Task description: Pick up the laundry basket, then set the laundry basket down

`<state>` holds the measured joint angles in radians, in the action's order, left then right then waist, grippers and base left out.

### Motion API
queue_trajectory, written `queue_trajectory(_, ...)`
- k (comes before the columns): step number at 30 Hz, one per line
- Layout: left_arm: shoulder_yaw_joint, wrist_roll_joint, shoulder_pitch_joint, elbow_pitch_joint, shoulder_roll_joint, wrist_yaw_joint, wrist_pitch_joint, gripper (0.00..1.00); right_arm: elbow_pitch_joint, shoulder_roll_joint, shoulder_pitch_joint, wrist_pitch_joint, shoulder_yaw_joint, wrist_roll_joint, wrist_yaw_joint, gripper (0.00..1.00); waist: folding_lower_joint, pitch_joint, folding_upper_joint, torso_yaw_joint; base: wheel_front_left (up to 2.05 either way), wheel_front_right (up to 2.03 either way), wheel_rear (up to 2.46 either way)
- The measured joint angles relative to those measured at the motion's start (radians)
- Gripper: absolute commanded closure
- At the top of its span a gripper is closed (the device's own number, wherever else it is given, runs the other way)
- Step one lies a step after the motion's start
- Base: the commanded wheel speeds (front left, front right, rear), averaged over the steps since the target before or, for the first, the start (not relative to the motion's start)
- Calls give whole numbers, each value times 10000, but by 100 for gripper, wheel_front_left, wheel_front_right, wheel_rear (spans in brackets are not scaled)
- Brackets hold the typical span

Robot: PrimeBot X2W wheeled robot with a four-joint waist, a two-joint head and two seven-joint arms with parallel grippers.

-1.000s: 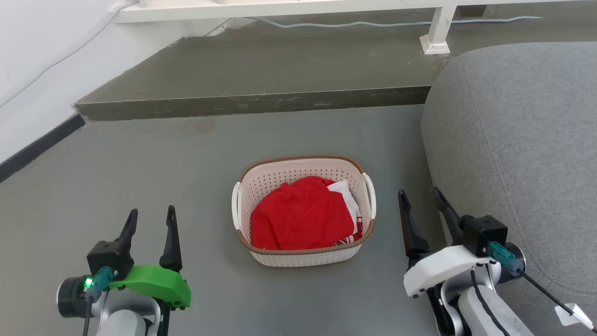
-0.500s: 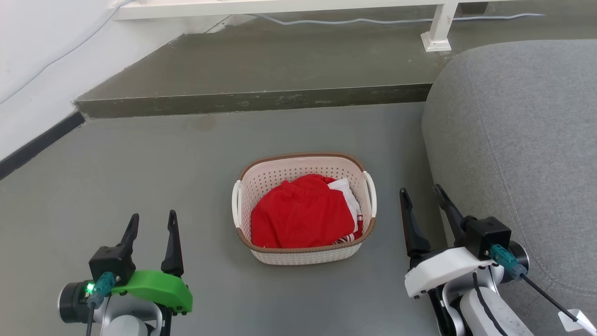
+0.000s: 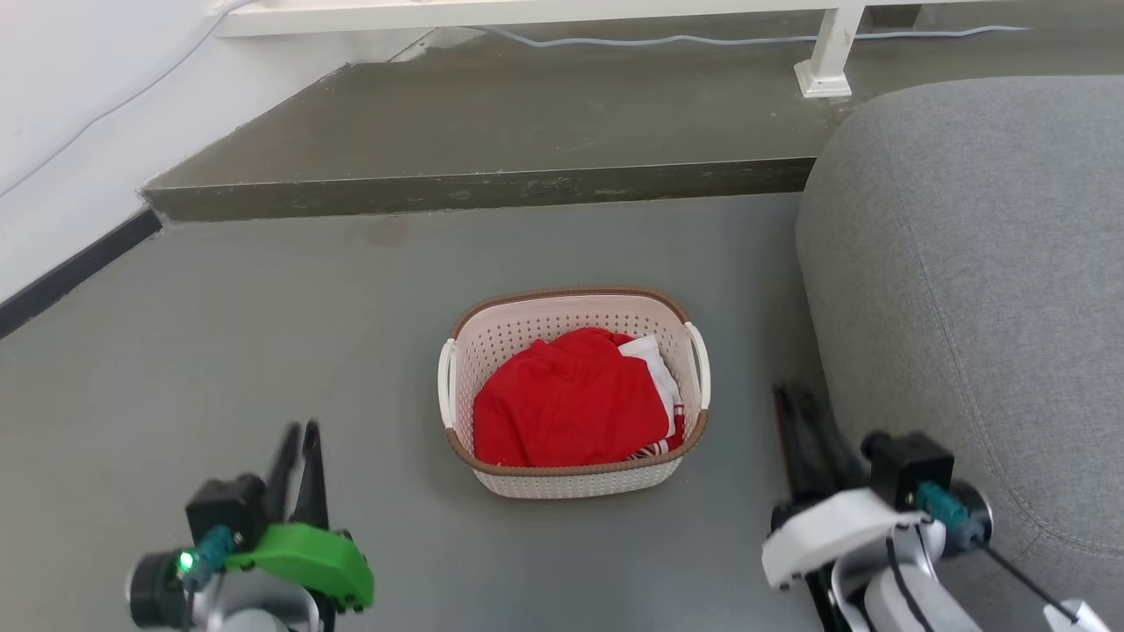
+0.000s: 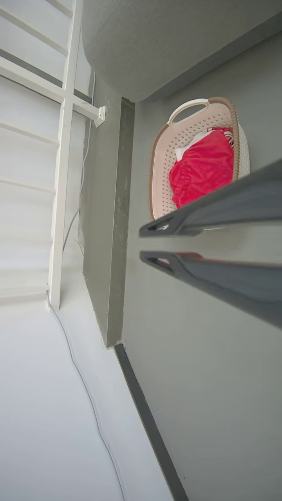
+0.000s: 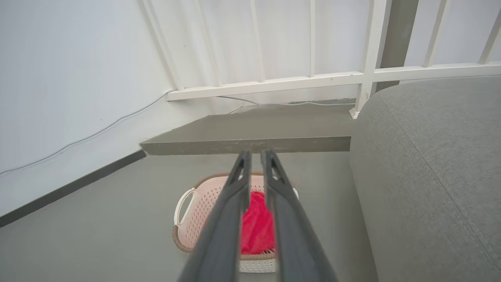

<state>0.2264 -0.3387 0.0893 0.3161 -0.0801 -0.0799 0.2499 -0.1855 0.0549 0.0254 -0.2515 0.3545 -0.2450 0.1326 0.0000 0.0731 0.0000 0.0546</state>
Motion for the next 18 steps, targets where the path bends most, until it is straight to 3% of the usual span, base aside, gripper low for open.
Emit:
queue_trajectory(10, -138, -468, -256, 299, 105, 98, -184, 100, 29, 2, -531, 13, 56, -514, -96, 100, 0, -26, 0, -33, 0, 0, 0)
queue_trajectory(18, -407, -1718, -252, 314, 121, 272, -554, 100, 276, -2, -703, 21, -146, -1753, -213, 100, 0, -87, 0, -87, 0, 0, 0)
